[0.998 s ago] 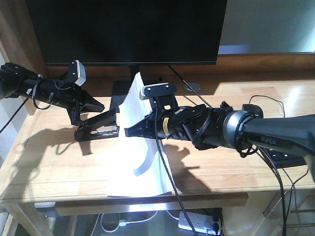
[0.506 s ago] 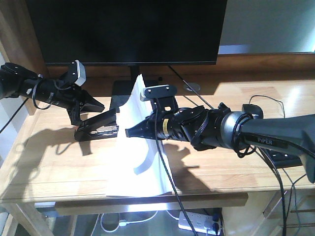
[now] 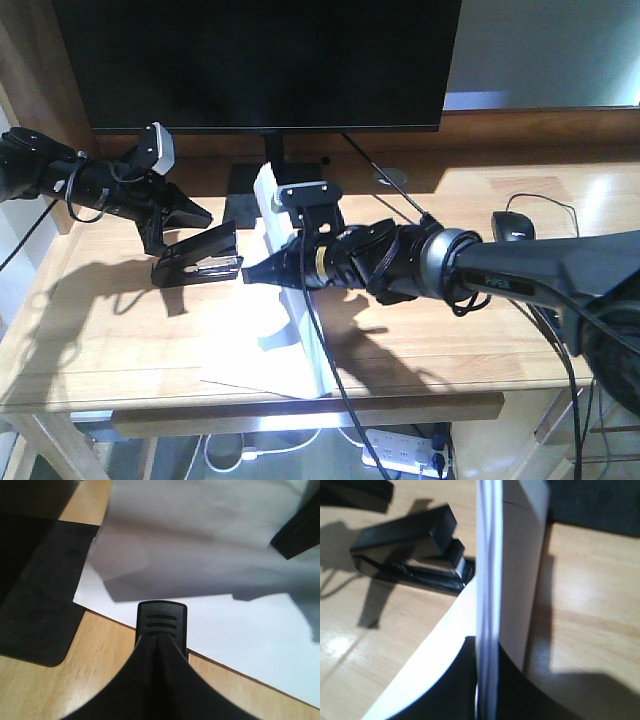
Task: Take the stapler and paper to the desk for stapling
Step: 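Lower the paper onto the desk and push its edge toward the stapler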
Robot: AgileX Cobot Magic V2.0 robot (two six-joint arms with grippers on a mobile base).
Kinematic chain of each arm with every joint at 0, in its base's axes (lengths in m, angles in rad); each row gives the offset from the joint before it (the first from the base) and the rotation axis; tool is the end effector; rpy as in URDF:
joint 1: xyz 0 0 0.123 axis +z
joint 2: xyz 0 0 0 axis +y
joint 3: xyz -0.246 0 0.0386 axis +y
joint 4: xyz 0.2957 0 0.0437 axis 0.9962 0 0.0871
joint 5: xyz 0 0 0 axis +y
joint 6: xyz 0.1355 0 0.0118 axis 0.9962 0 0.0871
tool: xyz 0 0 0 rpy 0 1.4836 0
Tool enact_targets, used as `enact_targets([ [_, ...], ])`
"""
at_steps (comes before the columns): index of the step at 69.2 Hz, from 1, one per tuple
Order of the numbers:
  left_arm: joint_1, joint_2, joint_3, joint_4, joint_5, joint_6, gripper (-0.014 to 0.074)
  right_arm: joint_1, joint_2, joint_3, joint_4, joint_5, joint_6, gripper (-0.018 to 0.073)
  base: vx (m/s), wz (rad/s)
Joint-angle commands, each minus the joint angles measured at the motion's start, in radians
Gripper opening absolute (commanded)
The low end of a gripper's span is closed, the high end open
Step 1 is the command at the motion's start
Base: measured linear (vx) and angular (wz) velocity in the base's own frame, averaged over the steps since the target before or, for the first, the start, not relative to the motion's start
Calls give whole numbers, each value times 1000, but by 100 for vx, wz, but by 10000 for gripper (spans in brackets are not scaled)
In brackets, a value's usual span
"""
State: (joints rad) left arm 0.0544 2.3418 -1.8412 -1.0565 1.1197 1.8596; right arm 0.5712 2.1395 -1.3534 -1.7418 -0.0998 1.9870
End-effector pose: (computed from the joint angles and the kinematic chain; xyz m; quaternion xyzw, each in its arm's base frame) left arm 0.5146 -0.0787 0.0900 0.5470 0.7008 -0.2503 0.3835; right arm 0.4193 0.2853 0.0423 -0.1680 0.8935 0.2053 0.3623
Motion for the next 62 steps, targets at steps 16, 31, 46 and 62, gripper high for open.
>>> enact_targets([
  [16, -3, -63, -28, -61, 18, -10, -6, -1, -76, -30, -47, 0, 0, -2, 0, 0],
  [31, -3, -63, -28, -61, 18, -10, -6, -1, -156, -30, -47, 0, -1, -2, 0, 0],
  [46, -3, -63, -28, -61, 18, -10, -6, -1, -187, -30, -44, -29, 0, -2, 0, 0],
  [62, -3, -63, -28, -61, 18, -10, -6, -1, -184, -30, -7, -34, 0, -2, 0, 0],
])
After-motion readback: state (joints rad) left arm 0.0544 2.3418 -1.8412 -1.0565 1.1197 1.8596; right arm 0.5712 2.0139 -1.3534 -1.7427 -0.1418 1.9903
